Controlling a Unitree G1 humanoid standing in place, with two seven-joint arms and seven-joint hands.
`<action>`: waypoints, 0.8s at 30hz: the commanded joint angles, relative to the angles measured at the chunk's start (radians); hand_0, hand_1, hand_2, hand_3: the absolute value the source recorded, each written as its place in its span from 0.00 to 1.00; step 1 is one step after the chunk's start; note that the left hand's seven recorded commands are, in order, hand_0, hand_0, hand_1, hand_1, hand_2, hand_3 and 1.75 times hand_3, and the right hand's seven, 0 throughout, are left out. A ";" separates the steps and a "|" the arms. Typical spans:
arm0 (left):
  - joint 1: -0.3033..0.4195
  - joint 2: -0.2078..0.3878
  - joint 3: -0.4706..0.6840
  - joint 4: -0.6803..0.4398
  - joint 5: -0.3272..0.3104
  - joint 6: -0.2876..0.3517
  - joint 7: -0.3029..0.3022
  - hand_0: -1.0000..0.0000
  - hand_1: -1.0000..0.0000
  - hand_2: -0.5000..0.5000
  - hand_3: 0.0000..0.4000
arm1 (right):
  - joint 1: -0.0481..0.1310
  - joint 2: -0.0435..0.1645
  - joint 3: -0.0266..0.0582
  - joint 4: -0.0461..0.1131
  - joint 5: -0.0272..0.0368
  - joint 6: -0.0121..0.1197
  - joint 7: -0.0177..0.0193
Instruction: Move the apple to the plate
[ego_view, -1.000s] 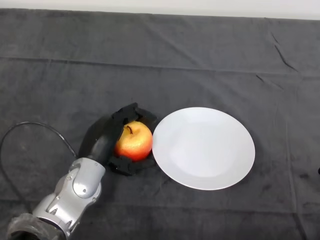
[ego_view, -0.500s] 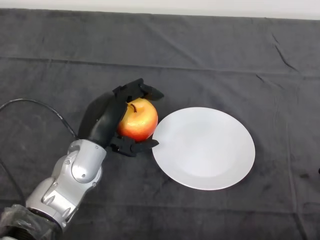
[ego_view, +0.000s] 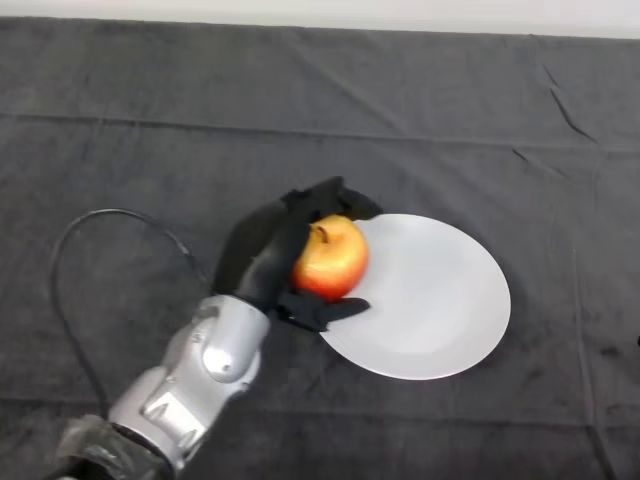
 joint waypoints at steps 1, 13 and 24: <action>-0.040 -0.003 -0.042 0.037 -0.014 -0.025 0.014 0.00 0.00 0.50 1.00 | 0.111 0.093 -0.0054 0.103 0.0160 0.102 -0.0059; -0.053 -0.008 -0.141 0.096 -0.068 -0.060 0.012 0.00 0.00 0.50 1.00 | 0.111 0.092 -0.0058 0.105 0.0158 0.100 -0.0057; -0.056 -0.005 -0.220 0.105 -0.112 -0.048 -0.010 0.00 0.00 0.50 1.00 | 0.110 0.092 -0.0065 0.106 0.0153 0.099 -0.0057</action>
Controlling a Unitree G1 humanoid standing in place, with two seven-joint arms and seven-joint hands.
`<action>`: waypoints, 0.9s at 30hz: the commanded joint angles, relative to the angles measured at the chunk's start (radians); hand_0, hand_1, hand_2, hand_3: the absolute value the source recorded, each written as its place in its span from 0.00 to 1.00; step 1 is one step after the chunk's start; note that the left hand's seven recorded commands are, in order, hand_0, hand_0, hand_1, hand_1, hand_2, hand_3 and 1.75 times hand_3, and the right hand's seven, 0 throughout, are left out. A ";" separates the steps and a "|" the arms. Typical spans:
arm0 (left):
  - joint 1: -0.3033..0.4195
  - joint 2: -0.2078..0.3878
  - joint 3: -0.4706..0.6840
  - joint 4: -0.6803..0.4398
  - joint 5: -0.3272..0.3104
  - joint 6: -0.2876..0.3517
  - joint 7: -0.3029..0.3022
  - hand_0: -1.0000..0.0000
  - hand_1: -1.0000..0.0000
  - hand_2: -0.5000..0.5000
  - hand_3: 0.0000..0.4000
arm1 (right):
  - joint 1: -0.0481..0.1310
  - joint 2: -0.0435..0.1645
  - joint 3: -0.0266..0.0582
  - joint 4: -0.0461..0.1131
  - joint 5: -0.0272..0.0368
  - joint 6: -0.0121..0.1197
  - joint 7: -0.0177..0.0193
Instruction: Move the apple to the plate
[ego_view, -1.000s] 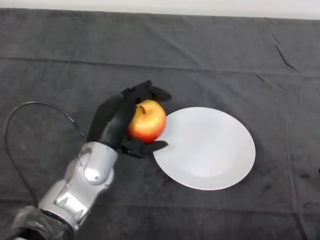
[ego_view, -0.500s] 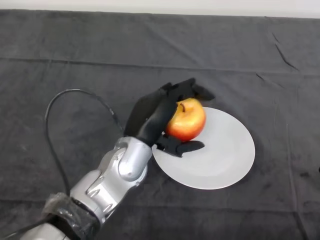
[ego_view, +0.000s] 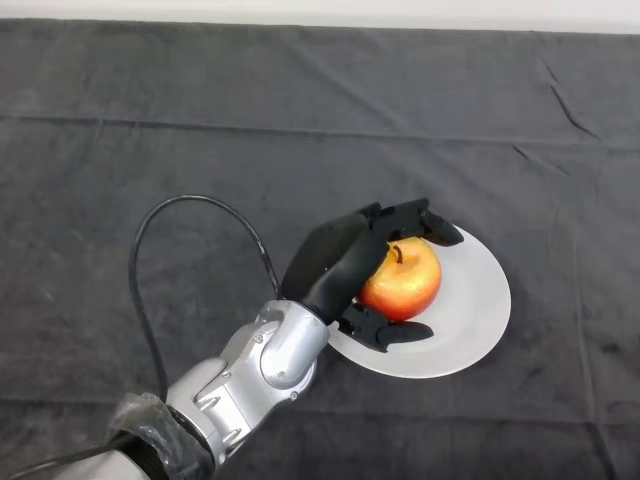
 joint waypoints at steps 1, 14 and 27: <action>-0.058 0.009 -0.031 0.025 -0.023 -0.009 -0.017 0.00 0.00 0.50 1.00 | 0.113 0.095 -0.0067 0.107 0.0154 0.100 -0.0057; -0.071 0.030 -0.045 0.020 -0.049 -0.002 -0.049 1.00 0.83 0.58 0.17 | 0.113 0.095 -0.0076 0.108 0.0146 0.099 -0.0057; -0.071 0.066 0.030 -0.022 -0.075 -0.001 -0.050 1.00 1.00 0.50 0.00 | 0.113 0.095 -0.0082 0.108 0.0140 0.099 -0.0058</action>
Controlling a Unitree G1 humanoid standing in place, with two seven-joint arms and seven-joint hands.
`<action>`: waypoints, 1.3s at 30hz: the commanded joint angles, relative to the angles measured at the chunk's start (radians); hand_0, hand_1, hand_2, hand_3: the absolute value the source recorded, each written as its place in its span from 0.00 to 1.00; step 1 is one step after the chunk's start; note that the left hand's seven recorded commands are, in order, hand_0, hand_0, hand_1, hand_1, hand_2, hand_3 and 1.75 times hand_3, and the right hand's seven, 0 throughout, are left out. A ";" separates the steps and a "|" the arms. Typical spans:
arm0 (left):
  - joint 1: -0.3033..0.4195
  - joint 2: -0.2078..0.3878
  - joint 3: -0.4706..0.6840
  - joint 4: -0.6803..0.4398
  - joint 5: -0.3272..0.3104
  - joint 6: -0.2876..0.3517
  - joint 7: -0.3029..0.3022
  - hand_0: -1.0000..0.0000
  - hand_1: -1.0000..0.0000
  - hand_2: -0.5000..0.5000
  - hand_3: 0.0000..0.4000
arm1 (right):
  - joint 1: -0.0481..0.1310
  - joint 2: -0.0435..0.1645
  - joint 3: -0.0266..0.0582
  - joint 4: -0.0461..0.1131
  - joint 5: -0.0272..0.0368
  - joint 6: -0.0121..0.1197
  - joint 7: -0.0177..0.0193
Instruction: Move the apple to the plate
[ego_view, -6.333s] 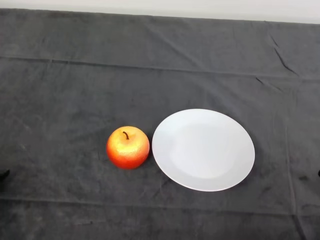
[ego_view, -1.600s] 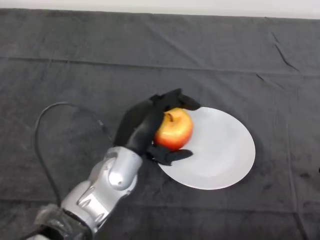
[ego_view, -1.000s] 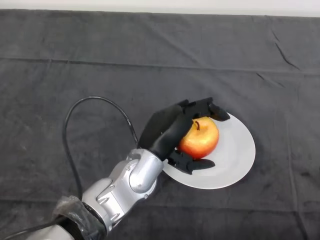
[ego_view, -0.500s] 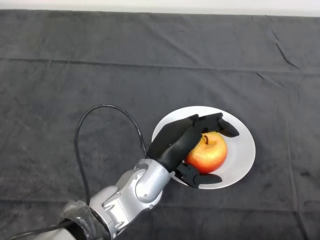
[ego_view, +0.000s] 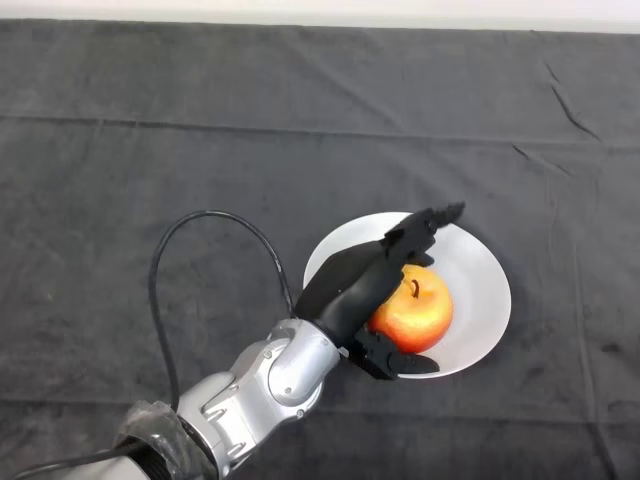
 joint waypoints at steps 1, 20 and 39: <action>-0.043 0.029 0.038 -0.025 -0.013 -0.004 0.001 1.00 1.00 0.50 0.00 | 0.113 0.096 -0.0082 0.108 0.0140 0.099 -0.0059; 0.004 0.171 0.272 -0.068 -0.064 -0.074 -0.008 1.00 1.00 0.50 0.00 | 0.114 0.096 -0.0079 0.106 0.0139 0.101 -0.0061; 0.096 0.366 0.577 -0.128 -0.143 -0.094 -0.038 1.00 1.00 0.50 0.00 | 0.114 0.097 -0.0067 0.103 0.0147 0.102 -0.0063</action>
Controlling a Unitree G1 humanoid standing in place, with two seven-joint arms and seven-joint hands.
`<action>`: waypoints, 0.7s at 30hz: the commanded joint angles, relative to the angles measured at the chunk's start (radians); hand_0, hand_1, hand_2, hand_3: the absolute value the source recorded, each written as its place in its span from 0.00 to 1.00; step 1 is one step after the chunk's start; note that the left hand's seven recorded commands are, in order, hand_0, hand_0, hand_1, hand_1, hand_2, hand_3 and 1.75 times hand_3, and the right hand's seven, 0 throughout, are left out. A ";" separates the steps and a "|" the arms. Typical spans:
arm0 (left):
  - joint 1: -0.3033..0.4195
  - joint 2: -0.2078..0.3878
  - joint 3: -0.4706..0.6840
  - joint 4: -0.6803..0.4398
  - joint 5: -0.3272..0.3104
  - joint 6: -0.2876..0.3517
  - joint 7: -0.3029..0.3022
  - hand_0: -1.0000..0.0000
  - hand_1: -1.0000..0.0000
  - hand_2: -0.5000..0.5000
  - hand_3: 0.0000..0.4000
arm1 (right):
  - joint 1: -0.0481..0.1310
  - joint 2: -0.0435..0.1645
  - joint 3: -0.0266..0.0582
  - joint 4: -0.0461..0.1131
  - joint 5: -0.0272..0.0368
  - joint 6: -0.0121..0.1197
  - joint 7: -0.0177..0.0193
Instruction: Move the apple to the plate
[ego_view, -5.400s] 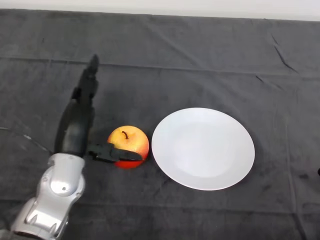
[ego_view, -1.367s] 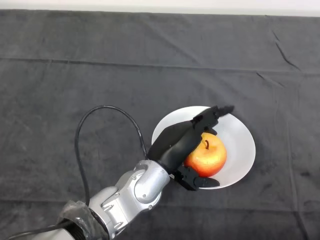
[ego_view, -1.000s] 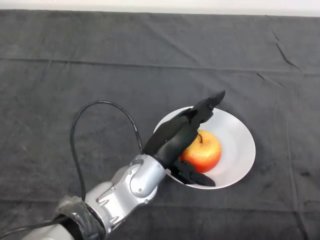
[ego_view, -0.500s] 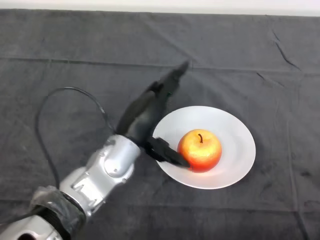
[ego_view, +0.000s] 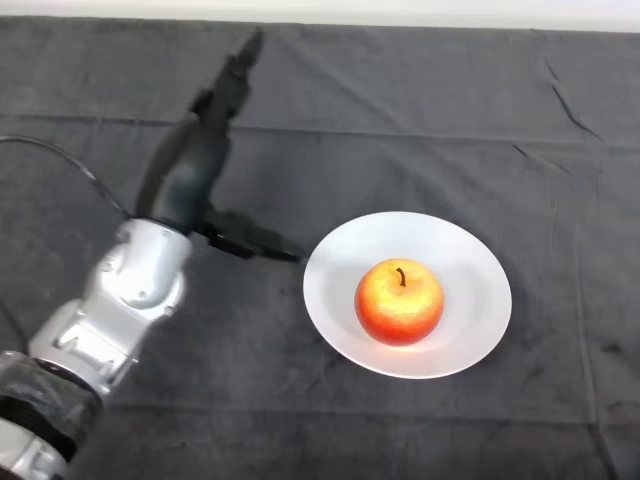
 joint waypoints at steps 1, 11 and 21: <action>0.054 0.055 0.041 -0.050 -0.018 -0.014 -0.007 1.00 1.00 0.50 0.00 | 0.112 0.097 -0.0063 0.101 0.0135 0.100 -0.0059; 0.166 0.130 0.213 -0.110 -0.052 -0.034 0.024 1.00 1.00 0.50 0.00 | 0.112 0.097 -0.0055 0.100 0.0142 0.100 -0.0058; 0.295 0.185 0.398 -0.140 -0.101 -0.065 0.050 1.00 1.00 0.50 0.00 | 0.112 0.097 -0.0047 0.099 0.0150 0.101 -0.0058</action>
